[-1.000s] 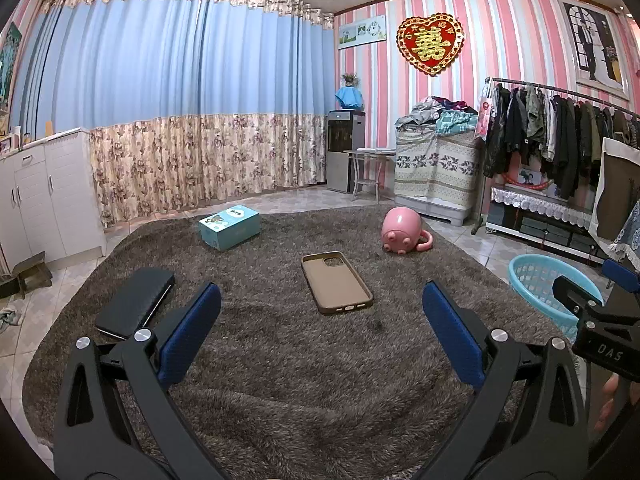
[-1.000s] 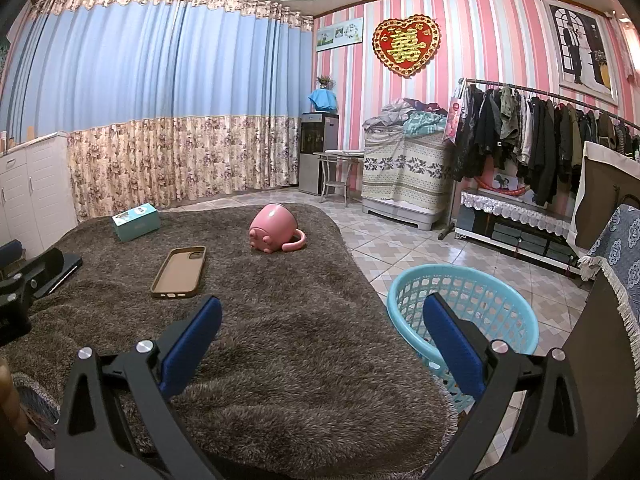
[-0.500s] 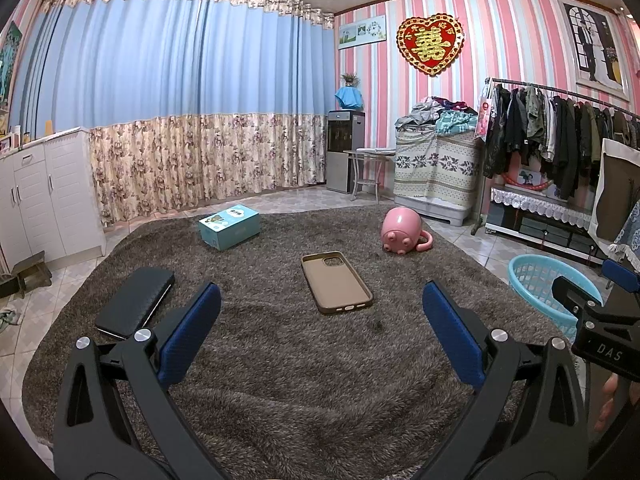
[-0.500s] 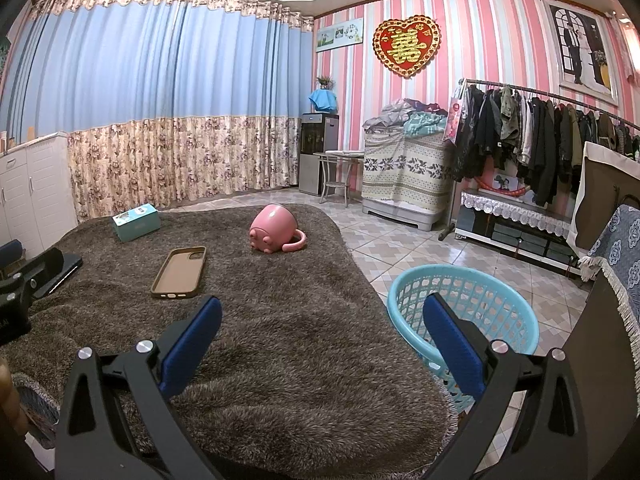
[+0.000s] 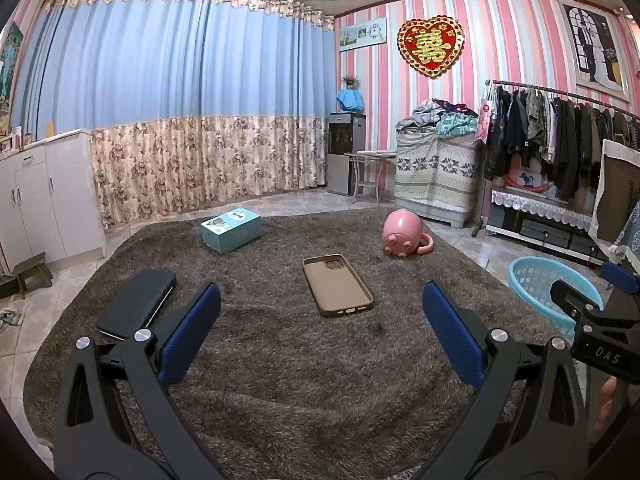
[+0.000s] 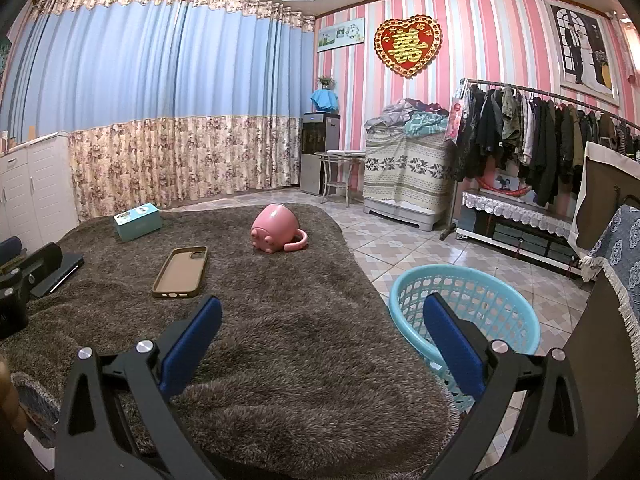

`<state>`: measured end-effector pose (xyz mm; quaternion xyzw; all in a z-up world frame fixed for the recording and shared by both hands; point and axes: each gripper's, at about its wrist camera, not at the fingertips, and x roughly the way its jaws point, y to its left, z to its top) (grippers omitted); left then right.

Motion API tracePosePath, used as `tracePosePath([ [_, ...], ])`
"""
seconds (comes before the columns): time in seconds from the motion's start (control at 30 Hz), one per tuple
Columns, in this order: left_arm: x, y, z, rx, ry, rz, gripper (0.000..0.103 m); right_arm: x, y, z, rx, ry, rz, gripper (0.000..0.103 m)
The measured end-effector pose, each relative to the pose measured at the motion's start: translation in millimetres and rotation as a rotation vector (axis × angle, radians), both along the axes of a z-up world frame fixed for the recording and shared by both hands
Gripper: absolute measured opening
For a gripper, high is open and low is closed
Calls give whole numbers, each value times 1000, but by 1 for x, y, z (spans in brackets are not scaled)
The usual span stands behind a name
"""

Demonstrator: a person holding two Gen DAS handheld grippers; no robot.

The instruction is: Collect trash

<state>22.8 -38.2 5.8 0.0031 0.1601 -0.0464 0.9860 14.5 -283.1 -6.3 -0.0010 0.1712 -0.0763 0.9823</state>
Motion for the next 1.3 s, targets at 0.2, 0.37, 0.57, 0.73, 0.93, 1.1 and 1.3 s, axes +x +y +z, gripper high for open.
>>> tracePosePath([
  [0.2,0,0,0,0,-1,1,98,0,0,0,0,0,0,99],
  [0.37,1,2,-1,0,0,-1,98,0,0,0,0,0,-1,98],
  [0.57,1,1,-1,-2,1,0,98,0,-1,0,1,0,1,98],
  [0.73,1,1,0,2,-7,6,98,0,-1,0,1,0,0,98],
  [0.93,3,4,1,5,-11,10,98,0,0,0,-1,0,1,98],
  [1.1,2,4,1,4,-11,9,98,0,-1,0,0,-1,0,98],
  [1.3,2,5,2,14,-24,11,98,0,1,0,0,-1,1,98],
])
